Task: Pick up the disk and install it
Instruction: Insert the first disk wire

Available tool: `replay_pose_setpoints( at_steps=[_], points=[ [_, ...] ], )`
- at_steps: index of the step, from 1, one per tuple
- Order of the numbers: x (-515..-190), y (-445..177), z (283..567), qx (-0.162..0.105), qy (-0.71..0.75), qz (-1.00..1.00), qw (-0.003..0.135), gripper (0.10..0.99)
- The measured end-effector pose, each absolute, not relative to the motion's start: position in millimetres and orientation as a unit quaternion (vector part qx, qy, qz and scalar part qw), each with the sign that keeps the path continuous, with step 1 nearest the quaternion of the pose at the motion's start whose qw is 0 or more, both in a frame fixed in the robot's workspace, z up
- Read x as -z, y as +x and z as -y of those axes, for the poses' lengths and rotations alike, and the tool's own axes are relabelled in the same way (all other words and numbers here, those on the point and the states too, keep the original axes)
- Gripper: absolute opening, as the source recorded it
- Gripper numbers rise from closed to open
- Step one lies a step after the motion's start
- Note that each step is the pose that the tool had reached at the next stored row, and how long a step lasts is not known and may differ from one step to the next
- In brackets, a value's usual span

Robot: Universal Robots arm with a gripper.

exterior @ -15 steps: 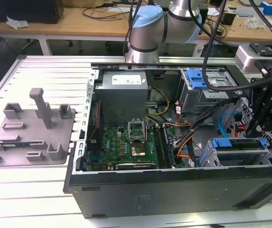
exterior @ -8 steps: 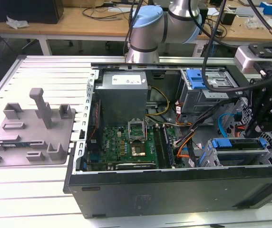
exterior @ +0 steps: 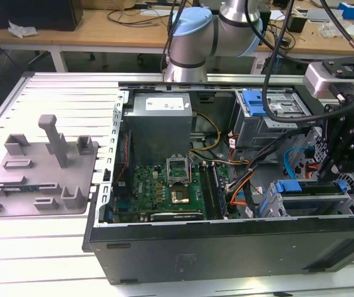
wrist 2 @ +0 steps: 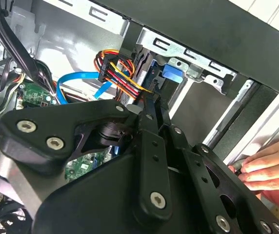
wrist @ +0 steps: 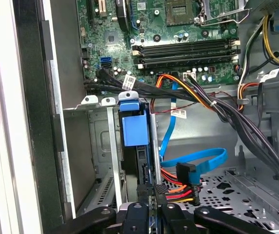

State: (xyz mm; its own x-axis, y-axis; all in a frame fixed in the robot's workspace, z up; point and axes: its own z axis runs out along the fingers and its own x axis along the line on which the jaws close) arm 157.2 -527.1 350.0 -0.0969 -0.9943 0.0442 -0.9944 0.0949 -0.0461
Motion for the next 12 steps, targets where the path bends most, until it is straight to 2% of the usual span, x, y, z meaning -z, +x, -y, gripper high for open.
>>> replay_pose_setpoints(
  at_steps=[12],
  points=[
    [-344.4,157.7,528.2,-0.032,0.672,0.740,0.001,0.165]
  ],
)
